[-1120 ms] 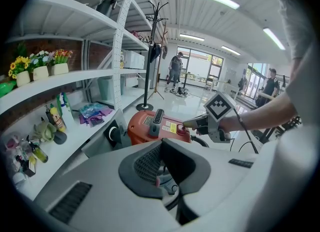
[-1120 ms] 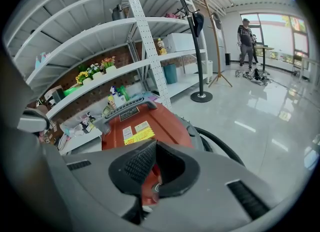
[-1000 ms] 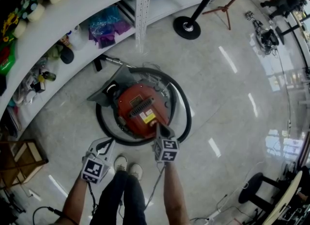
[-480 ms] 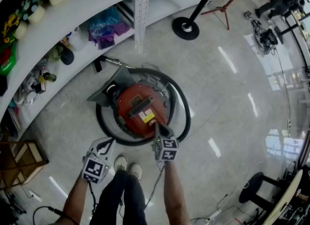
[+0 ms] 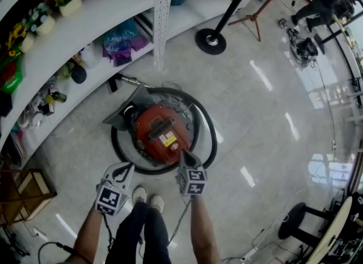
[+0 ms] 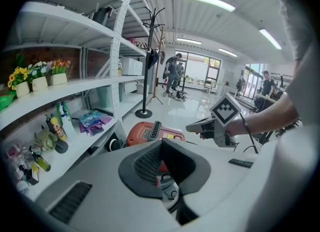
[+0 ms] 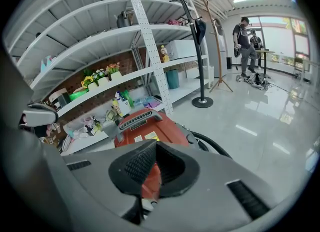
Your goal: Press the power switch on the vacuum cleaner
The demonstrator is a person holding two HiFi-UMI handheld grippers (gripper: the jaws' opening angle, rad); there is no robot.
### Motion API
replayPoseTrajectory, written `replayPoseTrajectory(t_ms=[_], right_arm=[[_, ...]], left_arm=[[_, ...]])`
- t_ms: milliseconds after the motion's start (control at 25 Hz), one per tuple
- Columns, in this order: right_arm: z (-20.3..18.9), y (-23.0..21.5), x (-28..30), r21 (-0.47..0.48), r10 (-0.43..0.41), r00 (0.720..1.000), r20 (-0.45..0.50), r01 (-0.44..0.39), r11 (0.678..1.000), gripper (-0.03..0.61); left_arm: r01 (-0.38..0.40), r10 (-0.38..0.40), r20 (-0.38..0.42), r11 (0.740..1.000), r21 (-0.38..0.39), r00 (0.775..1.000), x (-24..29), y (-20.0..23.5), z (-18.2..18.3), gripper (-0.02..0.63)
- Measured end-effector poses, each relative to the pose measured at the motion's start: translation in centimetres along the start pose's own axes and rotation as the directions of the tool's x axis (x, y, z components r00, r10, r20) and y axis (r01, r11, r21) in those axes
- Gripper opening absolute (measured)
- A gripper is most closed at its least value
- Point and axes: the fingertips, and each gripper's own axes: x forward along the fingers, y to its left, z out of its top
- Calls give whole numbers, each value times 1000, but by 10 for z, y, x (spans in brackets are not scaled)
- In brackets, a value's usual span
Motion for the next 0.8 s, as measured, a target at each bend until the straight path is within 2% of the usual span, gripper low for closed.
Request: replayPoseTrajectory(t_ms=[440, 800], right_arm=[[22, 5, -51, 1, -5, 999, 40, 5, 1000, 12], [60, 36, -109, 4, 18, 995, 101, -19, 1000, 12]], left_arm=[[-7, 6, 36, 1000, 12, 999, -25, -10, 37, 6], [-16, 15, 71, 1000, 21, 997, -50, -22, 70, 6]])
